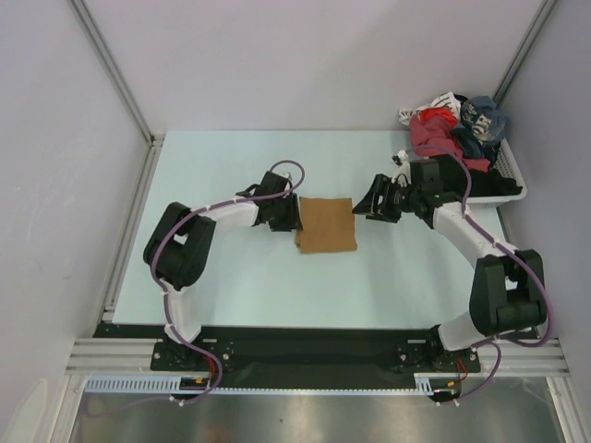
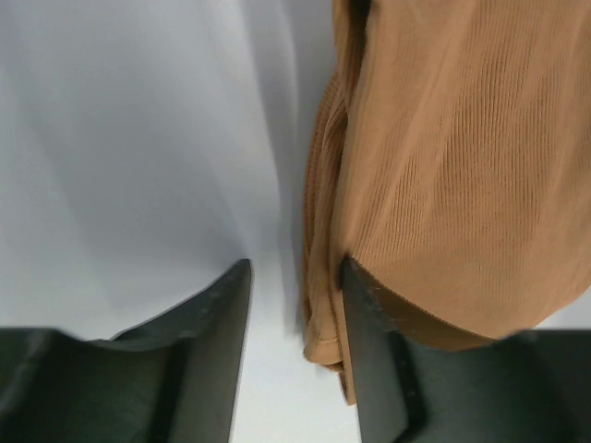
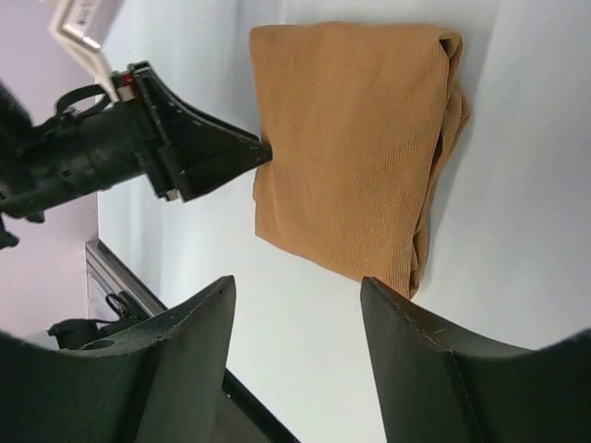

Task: Fold and stack the tank tops
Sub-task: Fold the tank top, then neatly place the folded tank top to the corner

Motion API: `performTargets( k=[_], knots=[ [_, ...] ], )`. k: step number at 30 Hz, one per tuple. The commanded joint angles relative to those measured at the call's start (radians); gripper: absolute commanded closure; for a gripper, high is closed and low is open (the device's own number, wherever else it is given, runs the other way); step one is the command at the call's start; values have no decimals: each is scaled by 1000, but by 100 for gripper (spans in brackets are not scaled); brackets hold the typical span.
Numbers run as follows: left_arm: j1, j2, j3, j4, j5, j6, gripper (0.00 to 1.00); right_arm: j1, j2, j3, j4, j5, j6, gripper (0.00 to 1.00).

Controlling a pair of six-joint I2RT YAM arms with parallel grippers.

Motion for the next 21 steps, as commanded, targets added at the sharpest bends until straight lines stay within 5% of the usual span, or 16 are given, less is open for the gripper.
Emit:
performTargets(
  k=[1, 11, 14, 21],
  knots=[
    [-8, 32, 67, -27, -4, 17, 56, -5, -94, -4, -70, 56, -43, 37],
    [-29, 47, 80, -1, 28, 3, 46, -5, -171, -84, -73, 64, -39, 37],
    [-32, 72, 94, -6, 30, 2, 56, -5, -179, -108, -49, 54, -23, 37],
    [1, 66, 73, -1, 30, -20, 100, -4, -200, -122, -56, 65, -25, 37]
  ],
)
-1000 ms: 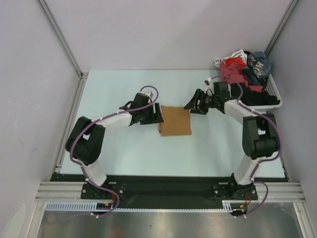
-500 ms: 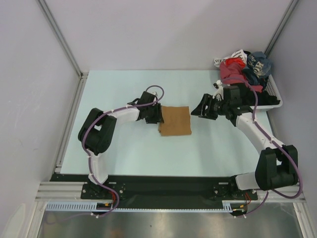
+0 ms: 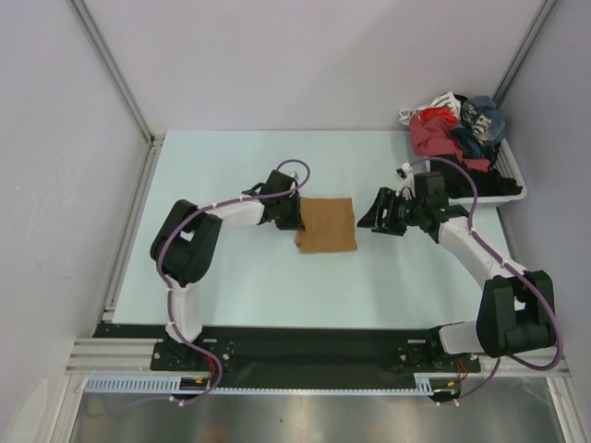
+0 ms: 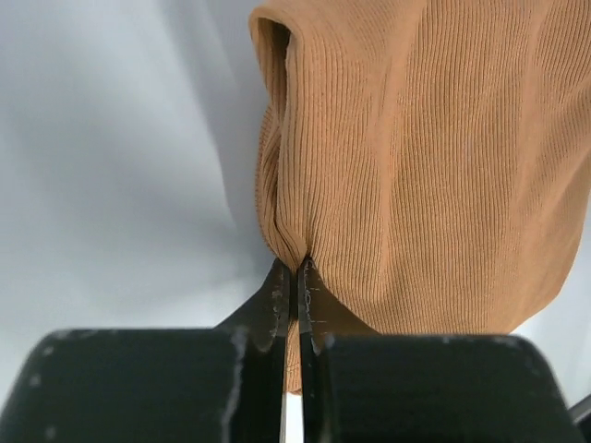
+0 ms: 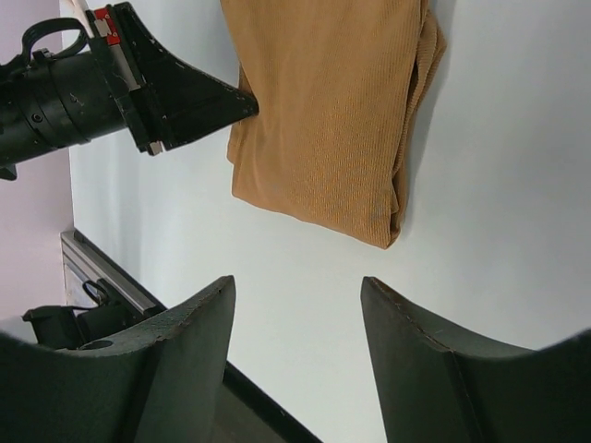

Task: Fold and stack the tank tops
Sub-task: Neatly place the folded tank top to the corner

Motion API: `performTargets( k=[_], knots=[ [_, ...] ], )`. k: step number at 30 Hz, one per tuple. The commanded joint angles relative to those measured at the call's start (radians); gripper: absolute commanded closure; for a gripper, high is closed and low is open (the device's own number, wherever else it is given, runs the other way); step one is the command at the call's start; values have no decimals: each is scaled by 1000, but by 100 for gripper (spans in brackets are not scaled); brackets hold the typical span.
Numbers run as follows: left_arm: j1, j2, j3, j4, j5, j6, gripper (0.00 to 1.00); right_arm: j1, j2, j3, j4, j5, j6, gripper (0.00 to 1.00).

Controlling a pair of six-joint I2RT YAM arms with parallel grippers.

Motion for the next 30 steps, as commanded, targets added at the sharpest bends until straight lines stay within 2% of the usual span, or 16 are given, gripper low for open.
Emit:
performTargets(
  k=[1, 4, 7, 10, 11, 14, 16, 19, 21, 23, 24, 26, 27, 28, 29, 30],
  knots=[
    [36, -15, -19, 6, -8, -8, 100, -5, -38, -2, 12, 10, 7, 37],
    [139, -83, -105, 25, -3, -7, 100, -5, -40, -5, 16, 7, 8, 37],
    [331, -187, -229, 60, 1, -18, 100, -5, -40, -14, 26, 5, 13, 37],
    [468, -313, -352, 135, 24, -63, 100, 0, -35, -17, 44, -7, 24, 37],
    [570, -348, -456, 167, 29, -83, 100, 3, -34, -16, 49, -12, 27, 37],
    [747, -507, -689, 333, 75, -180, 100, 18, -31, -3, 46, -7, 30, 37],
    [794, -598, -772, 373, 36, -225, 100, 29, -26, 4, 43, -2, 28, 37],
    [812, -688, -869, 336, -72, -292, 100, 43, -26, 7, 39, 1, 31, 37],
    [823, -791, -935, 304, -194, -353, 100, 52, -31, 7, 35, 7, 33, 37],
    [849, -900, -995, 305, -233, -412, 98, 53, -47, 3, 23, 23, 25, 37],
    [851, -929, -1003, 302, -245, -420, 85, 50, -57, 4, 4, 34, 21, 37],
    [852, -991, -986, 241, -279, -415, 51, 40, -79, 15, -28, 68, 4, 36],
    [852, -1032, -974, 229, -307, -413, 15, 18, -87, 20, -39, 77, -4, 35],
    [852, -1051, -959, 150, -322, -404, 6, 3, -92, 27, -45, 83, -7, 33],
    [852, -1065, -923, 126, -330, -395, 0, -10, -101, 39, -53, 88, -11, 32],
    [852, -1086, -903, 103, -328, -384, 0, -23, -104, 76, -72, 120, -19, 29]
  ],
)
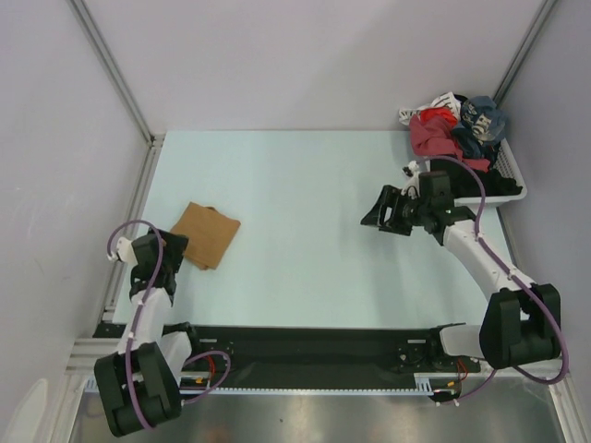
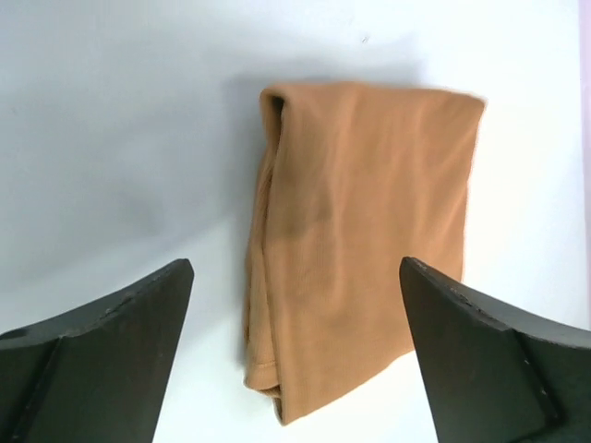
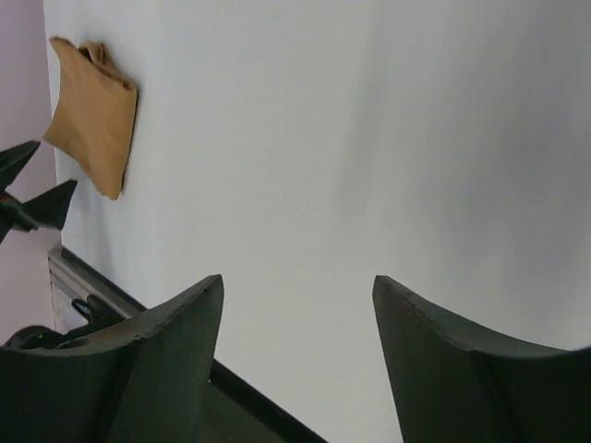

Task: Fold and stack the tank tops
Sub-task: Neatly place the folded tank top to the corner, then grab the tank top from the pile

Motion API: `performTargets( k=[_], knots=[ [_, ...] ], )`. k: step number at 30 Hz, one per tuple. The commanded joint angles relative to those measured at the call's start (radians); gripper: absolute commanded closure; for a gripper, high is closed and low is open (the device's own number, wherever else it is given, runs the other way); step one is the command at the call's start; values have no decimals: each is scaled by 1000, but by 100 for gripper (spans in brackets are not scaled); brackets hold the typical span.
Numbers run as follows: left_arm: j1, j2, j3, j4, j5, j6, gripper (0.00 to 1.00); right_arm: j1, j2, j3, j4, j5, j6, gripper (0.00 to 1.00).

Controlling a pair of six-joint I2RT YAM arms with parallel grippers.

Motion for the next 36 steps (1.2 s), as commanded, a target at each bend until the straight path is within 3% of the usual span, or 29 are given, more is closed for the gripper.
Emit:
performTargets(
  k=[1, 6, 12, 14, 16, 19, 25, 31, 36],
  knots=[
    [10, -55, 80, -159, -80, 20, 0, -58, -48, 105, -51, 96, -36, 27],
    [9, -100, 162, -260, -85, 53, 0, -101, -49, 233, -74, 417, -11, 0],
    [10, -111, 221, -319, -32, 84, 0, -161, 68, 384, -23, 680, 148, 0],
    [7, -111, 229, -274, 63, 104, 0, -177, 180, 505, -72, 727, 205, 0],
    [-8, -102, 257, -291, 68, 132, 0, -178, 294, 590, -103, 759, 216, 2],
    [-111, -80, 344, -337, 41, 168, 0, -205, 382, 694, -105, 784, 231, 11],
    [-400, -32, 450, -317, 16, 204, 0, -213, 602, 874, -98, 805, 222, 9],
    [-530, 18, 481, -289, -23, 239, 0, -152, 844, 1186, -201, 923, 80, 3],
    [-573, 53, 494, -283, -16, 264, 0, -139, 904, 1262, -269, 1034, 79, 5]
  ],
)
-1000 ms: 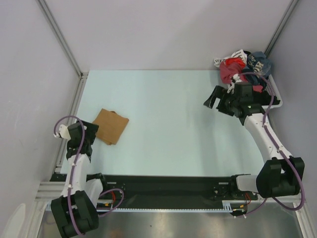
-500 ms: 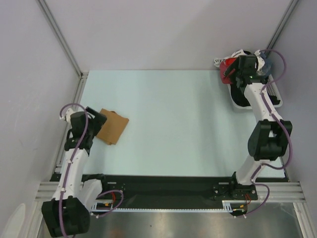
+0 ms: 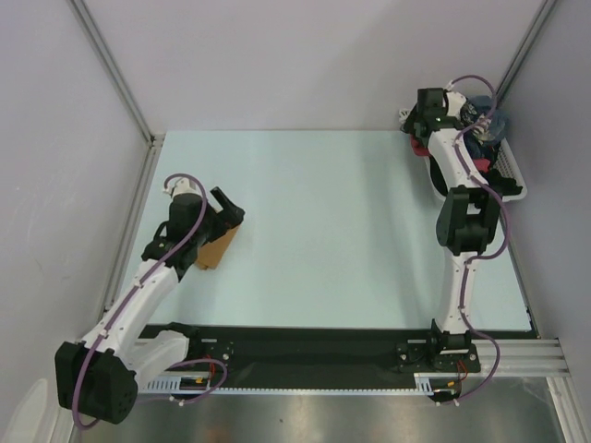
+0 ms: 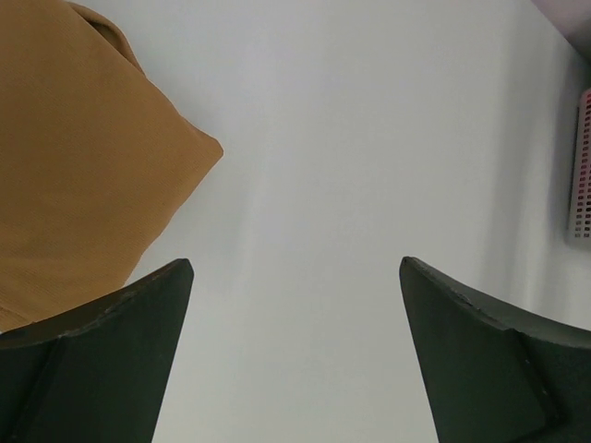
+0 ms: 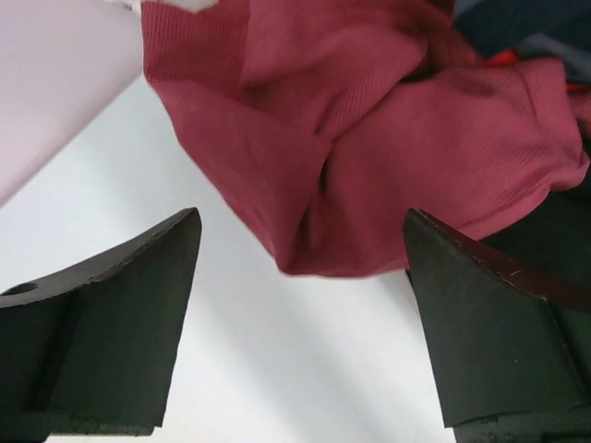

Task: Fold and stack the tank tops
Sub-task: Grab the tank top from the pile

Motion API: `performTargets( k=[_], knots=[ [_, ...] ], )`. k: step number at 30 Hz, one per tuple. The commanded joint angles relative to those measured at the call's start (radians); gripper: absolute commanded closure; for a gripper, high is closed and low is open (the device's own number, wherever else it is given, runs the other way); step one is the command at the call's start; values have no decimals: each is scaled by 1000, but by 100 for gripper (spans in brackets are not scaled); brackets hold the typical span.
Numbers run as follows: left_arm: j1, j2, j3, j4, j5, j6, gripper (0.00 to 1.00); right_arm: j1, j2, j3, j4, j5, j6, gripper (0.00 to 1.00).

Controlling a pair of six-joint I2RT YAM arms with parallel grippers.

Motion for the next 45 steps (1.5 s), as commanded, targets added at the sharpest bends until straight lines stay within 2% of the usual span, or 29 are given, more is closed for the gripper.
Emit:
performTargets(
  k=[1, 4, 5, 9, 14, 17, 22, 25, 28, 29, 32, 35, 40, 43, 45],
  knots=[
    [-32, 15, 55, 29, -11, 46, 0, 9, -29, 47, -63, 107, -22, 5],
    [-77, 23, 58, 36, -16, 50, 0, -5, -136, -69, -18, 111, -1, 8],
    [-92, 23, 57, 36, -33, 50, 0, -11, -182, -180, 7, 100, -1, 9],
    [-166, 52, 67, 41, -109, 63, 0, -57, -372, -438, 121, 46, -23, 14],
    [-223, 106, 101, 40, -117, 63, 0, -65, -465, -569, 90, 54, -79, 11],
    [-249, 132, 115, 40, -117, 63, 0, -66, -454, -599, 88, 64, -94, 11],
    [-284, 141, 136, 12, -139, 66, 0, -82, -391, -533, 46, 57, -68, 11],
    [-293, 130, 135, 7, -139, 75, 0, -115, -402, -504, 88, 10, -56, 12],
    [-301, 132, 127, 18, -117, 96, 0, -151, -355, -398, 90, -21, -40, 15],
    [-303, 136, 126, 29, -99, 109, 0, -157, -332, -310, 73, -17, -33, 14],
    [-315, 164, 129, 41, -85, 126, 0, -160, -229, -176, 10, 2, -16, 5],
    [-322, 190, 139, 50, -88, 144, 0, -163, -142, -65, 21, 11, -8, 0],
    [-324, 225, 150, 58, -91, 165, 0, -177, 43, 146, 16, 13, -1, 2],
    [-326, 235, 149, 72, -85, 170, 0, -195, 173, 280, -26, -26, 35, 14],
    [-326, 239, 149, 78, -82, 173, 0, -200, 205, 309, -36, -46, 47, 42]
  ],
)
